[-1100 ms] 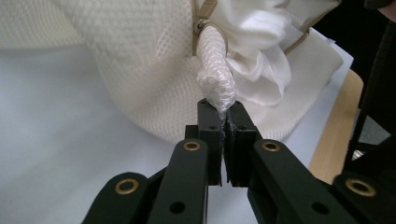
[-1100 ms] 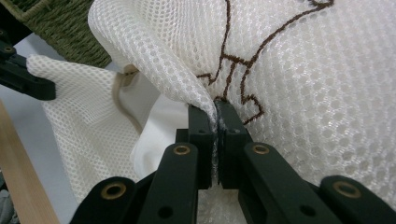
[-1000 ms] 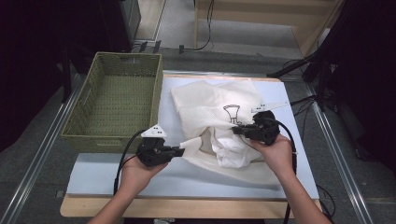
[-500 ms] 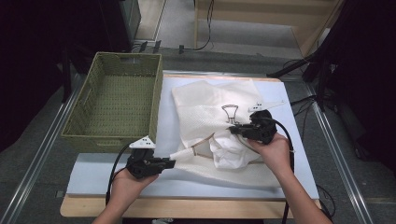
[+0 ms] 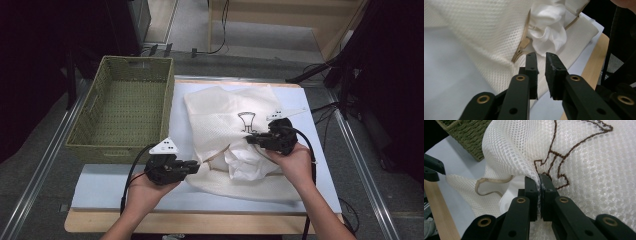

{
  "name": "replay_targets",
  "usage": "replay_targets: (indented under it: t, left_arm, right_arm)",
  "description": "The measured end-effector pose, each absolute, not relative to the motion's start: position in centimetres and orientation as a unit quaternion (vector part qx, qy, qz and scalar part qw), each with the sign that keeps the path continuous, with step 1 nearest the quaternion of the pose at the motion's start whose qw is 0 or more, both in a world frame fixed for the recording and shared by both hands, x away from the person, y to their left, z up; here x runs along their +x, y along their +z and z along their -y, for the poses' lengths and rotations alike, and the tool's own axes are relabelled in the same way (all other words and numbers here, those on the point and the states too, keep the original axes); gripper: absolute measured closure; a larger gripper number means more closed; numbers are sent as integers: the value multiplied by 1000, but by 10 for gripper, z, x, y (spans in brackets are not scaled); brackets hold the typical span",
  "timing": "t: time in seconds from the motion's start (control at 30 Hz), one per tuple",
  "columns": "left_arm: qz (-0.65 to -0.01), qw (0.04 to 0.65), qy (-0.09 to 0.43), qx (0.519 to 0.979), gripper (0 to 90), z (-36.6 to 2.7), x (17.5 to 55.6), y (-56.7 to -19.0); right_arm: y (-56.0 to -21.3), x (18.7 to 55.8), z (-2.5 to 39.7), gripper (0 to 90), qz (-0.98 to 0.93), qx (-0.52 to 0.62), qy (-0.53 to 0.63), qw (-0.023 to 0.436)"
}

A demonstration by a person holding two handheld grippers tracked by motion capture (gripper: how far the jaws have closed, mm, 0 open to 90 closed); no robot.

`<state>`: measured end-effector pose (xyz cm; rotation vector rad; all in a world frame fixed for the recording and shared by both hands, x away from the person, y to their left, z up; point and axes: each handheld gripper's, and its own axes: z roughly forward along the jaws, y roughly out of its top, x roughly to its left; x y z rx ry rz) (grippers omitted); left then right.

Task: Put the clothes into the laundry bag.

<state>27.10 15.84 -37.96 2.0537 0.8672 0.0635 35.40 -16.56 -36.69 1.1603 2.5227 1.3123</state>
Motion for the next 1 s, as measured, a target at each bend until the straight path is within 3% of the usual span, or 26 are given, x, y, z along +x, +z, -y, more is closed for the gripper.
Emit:
replay_targets:
  t: [0.17,1.0]
  left_arm:
    - [-326,442,19,835,900,-139,276,-379]
    - [-234,418,-5,877,900,-55,279,-408]
  right_arm:
    - [-362,350,166,875,-820,375,430,36]
    - [-350,317,183,873,-814,381,434,55]
